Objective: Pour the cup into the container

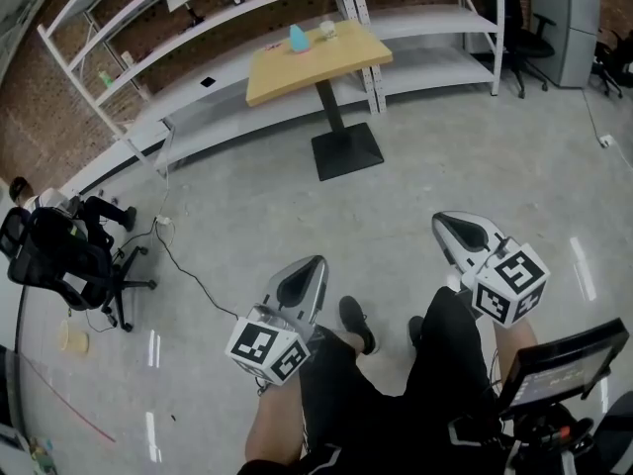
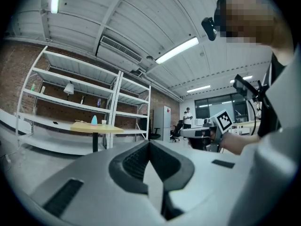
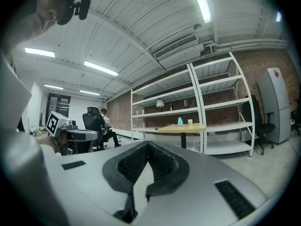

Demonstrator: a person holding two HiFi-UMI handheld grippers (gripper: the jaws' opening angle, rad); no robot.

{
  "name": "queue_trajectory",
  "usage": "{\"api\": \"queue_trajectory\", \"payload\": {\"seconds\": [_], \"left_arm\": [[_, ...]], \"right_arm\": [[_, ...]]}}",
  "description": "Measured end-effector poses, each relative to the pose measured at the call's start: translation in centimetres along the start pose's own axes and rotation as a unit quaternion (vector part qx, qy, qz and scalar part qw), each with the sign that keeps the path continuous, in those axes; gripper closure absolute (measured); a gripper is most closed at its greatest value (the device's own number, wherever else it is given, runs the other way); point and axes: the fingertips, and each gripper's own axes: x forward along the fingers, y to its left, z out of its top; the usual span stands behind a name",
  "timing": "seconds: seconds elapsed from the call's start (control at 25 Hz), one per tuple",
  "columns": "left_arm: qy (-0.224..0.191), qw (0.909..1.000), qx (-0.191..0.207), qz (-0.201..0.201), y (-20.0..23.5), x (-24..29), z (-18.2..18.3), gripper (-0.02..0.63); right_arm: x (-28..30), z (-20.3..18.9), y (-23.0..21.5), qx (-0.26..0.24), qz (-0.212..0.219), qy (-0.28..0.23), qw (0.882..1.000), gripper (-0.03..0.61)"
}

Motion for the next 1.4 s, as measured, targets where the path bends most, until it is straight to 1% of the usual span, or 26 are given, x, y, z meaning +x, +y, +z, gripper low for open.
{"api": "queue_trajectory", "payload": {"seconds": [0.12,0.2,0.44,0.64,0.76,0.88,1.0,1.08,1.24,1.4], "left_arm": [[0.013,0.9999,-0.006,-0.001,2.0,1.1,-0.9,0.614],[0.013,0.9998,-0.008,-0.008,2.8,2.4,-0.9,0.614],[-0.006,0.9999,-0.005,-0.007,4.6,4.6,0.1,0.614],[-0.020,0.9998,0.005,-0.002,5.6,6.8,1.4,0.614],[-0.022,0.9998,0.001,0.000,6.7,8.5,1.8,0.614],[-0.010,0.9999,0.001,-0.006,7.7,11.0,1.2,0.614],[0.009,0.9998,-0.005,-0.017,8.5,13.9,-0.1,0.614],[0.021,0.9995,0.000,-0.022,9.3,15.5,-0.5,0.614],[0.027,0.9994,0.009,-0.019,10.6,18.0,0.3,0.614],[0.035,0.9986,0.038,-0.014,11.1,19.3,1.8,0.614]], "right_arm": [[2.3,-0.7,-0.1,0.002,0.008,0.002,1.000,0.578],[3.3,-0.5,-0.7,0.003,0.010,0.001,1.000,0.578],[5.8,-0.2,-2.2,-0.006,0.011,0.004,1.000,0.578],[7.8,1.8,-3.6,-0.024,0.028,-0.001,0.999,0.578],[9.1,2.7,-4.4,-0.033,0.038,-0.004,0.999,0.578],[10.5,3.1,-6.1,-0.034,0.039,-0.010,0.999,0.578],[11.6,2.1,-8.7,-0.021,0.031,-0.008,0.999,0.578],[12.5,1.8,-10.2,-0.010,0.025,-0.013,1.000,0.577],[13.9,2.0,-11.9,-0.002,0.029,-0.024,0.999,0.578],[14.7,2.8,-12.8,-0.002,0.043,-0.036,0.998,0.578]]}}
